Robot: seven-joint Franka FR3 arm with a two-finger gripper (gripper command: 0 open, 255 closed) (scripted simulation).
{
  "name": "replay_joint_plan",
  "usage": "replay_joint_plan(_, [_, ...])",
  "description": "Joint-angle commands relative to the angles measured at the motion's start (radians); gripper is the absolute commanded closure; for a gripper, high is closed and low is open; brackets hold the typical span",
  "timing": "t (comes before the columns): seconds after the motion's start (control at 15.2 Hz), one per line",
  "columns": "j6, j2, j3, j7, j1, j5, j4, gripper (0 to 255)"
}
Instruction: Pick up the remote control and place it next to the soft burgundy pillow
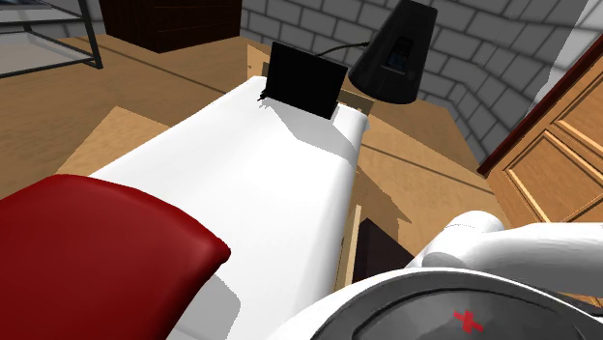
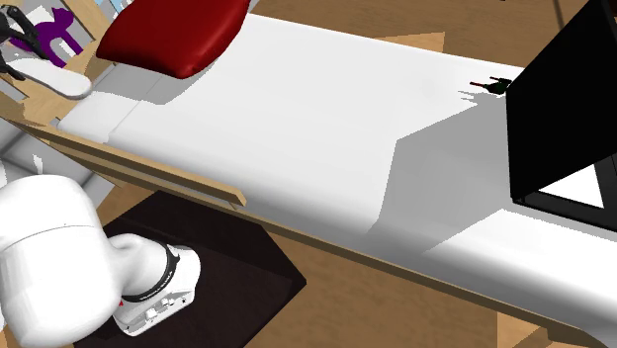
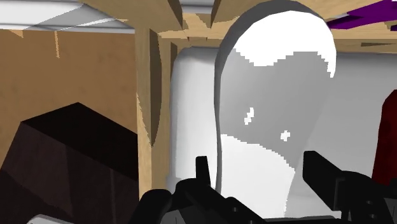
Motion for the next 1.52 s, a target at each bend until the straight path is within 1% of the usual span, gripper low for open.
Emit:
replay_joint_plan(0.0, [0.026, 0.0, 0.023, -0.003, -0.006, 0.012, -0.015, 255])
replay_joint_plan(0.66, [0.14, -0.004, 0.123, -0.027, -0.039, 0.066, -0.096, 255])
replay_joint_plan(1.39, [0.263, -0.006, 0.263, -0.059, -0.109, 0.137, -0.159, 255])
replay_joint_plan(1.45, [0.263, -0.006, 0.263, -0.059, -0.109, 0.137, -0.159, 255])
